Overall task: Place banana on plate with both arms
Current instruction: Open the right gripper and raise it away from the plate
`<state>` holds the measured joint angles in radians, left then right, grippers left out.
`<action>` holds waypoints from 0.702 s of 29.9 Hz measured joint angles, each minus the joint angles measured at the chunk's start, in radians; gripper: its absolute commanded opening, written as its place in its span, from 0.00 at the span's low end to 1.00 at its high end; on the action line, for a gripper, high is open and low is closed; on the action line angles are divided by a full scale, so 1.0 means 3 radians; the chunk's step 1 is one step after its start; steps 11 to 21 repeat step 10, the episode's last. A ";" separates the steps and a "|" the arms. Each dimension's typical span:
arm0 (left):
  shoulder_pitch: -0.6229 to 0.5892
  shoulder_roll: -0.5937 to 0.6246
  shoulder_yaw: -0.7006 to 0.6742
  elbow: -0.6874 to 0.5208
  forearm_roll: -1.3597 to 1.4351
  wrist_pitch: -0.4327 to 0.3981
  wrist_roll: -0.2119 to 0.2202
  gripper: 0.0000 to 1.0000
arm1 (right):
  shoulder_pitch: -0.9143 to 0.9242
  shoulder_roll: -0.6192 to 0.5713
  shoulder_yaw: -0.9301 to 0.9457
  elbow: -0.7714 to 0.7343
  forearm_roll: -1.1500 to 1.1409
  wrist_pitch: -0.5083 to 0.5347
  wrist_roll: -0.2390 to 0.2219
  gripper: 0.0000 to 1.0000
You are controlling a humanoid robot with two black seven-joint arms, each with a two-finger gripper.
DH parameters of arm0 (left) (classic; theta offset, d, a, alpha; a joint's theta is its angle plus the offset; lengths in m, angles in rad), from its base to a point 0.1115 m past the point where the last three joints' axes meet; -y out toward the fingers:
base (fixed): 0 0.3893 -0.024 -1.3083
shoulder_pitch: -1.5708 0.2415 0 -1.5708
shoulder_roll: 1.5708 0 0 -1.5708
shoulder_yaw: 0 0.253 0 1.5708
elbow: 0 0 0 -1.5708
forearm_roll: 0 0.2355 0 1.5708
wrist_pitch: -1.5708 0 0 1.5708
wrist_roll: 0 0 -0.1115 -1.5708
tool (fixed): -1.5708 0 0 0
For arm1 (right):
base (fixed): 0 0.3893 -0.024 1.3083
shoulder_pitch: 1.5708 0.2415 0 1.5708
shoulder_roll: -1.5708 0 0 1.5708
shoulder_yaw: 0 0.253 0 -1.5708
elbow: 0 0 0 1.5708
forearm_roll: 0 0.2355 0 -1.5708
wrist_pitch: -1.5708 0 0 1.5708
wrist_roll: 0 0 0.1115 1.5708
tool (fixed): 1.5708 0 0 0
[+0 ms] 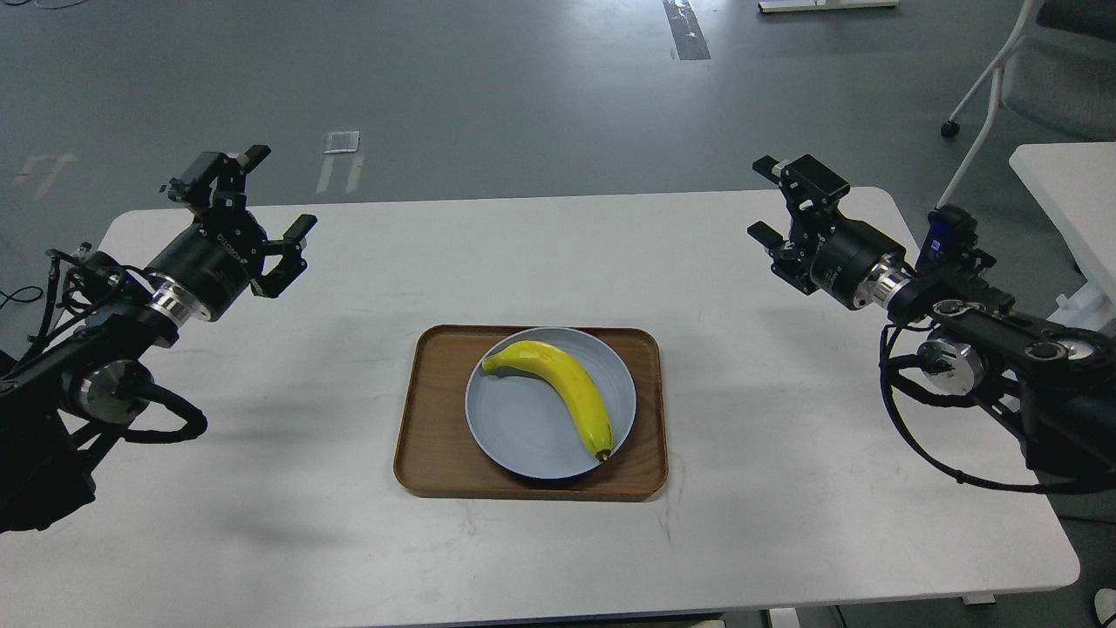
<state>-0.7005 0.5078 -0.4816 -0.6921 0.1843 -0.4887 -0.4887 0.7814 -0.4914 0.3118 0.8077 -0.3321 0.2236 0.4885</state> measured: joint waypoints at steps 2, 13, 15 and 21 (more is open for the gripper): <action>0.0010 -0.0061 0.0003 0.0034 0.0003 0.0000 0.0000 0.98 | -0.0221 0.0008 0.0273 0.0006 0.0126 0.0000 0.0000 0.99; 0.0074 -0.0230 0.0006 0.0152 0.0005 0.0000 0.0000 0.98 | -0.0506 0.0040 0.0581 0.0011 0.0532 0.0001 0.0000 0.99; 0.0074 -0.0230 0.0006 0.0152 0.0005 0.0000 0.0000 0.98 | -0.0506 0.0040 0.0581 0.0011 0.0532 0.0001 0.0000 0.99; 0.0074 -0.0230 0.0006 0.0152 0.0005 0.0000 0.0000 0.98 | -0.0506 0.0040 0.0581 0.0011 0.0532 0.0001 0.0000 0.99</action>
